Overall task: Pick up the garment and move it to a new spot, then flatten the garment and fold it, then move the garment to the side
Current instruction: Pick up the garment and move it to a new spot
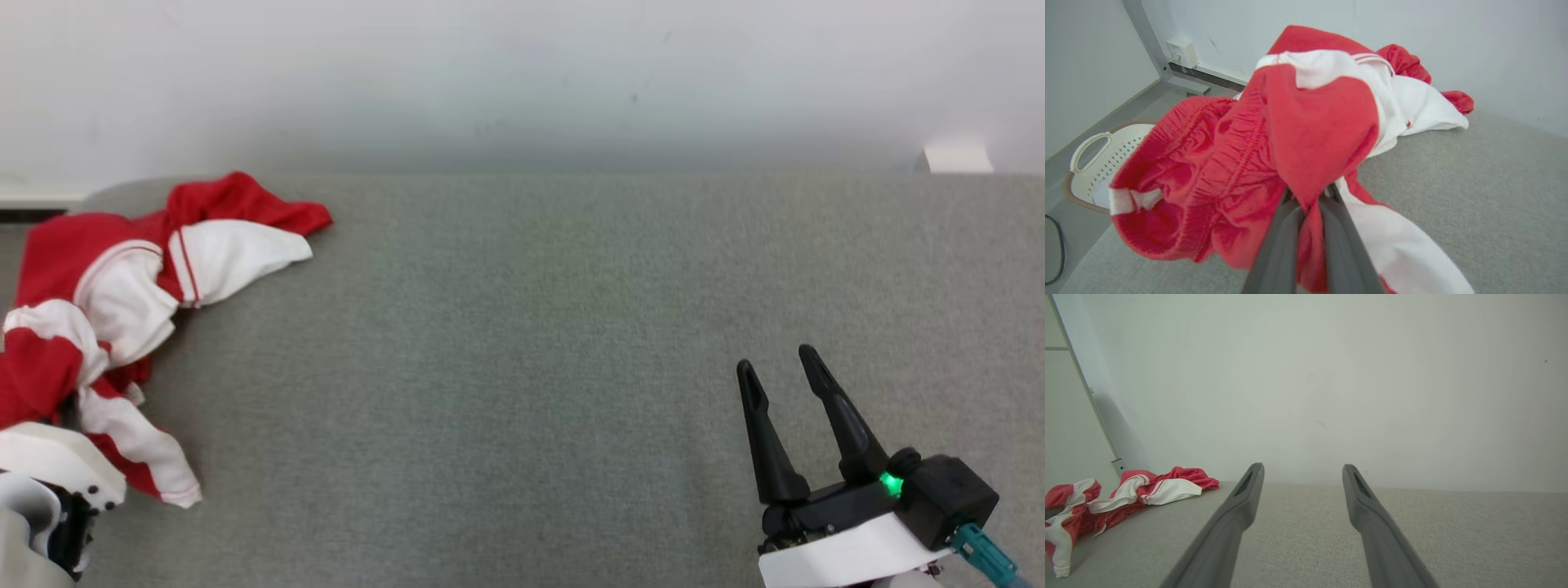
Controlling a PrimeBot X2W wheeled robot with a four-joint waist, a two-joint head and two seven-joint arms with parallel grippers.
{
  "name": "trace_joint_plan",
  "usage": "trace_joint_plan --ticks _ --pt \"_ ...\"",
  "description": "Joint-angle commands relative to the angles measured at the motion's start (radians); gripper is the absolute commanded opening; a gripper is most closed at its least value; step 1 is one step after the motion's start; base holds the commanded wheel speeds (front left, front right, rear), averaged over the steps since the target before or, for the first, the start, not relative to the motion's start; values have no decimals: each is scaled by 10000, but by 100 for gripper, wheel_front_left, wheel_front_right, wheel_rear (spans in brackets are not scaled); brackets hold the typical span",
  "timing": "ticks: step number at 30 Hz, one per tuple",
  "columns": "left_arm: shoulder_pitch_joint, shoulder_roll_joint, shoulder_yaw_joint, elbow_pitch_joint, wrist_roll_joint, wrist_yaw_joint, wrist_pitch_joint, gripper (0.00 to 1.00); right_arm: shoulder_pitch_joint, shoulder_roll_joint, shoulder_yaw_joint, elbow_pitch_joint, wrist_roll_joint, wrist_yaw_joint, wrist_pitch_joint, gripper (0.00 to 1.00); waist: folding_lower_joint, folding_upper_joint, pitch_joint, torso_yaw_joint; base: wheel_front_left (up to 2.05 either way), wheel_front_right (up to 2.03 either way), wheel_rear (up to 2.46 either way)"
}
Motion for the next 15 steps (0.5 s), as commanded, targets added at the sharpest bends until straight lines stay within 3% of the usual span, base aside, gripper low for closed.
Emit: trace_joint_plan --ticks 1,8,15 --pt "-103 206 -112 -168 133 -39 -134 0 172 -4 -10 29 54 -17 9 100 0 0 -620 312 0 0 0" --pt "-496 174 -859 -1446 534 -49 -409 0 635 84 -27 63 147 -17 10 100 0 0 -1409 446 0 0 0" --pt "-316 -198 -1764 -4173 840 -44 -380 0 821 102 -147 20 82 -17 10 100 0 0 -1689 74 0 0 0"
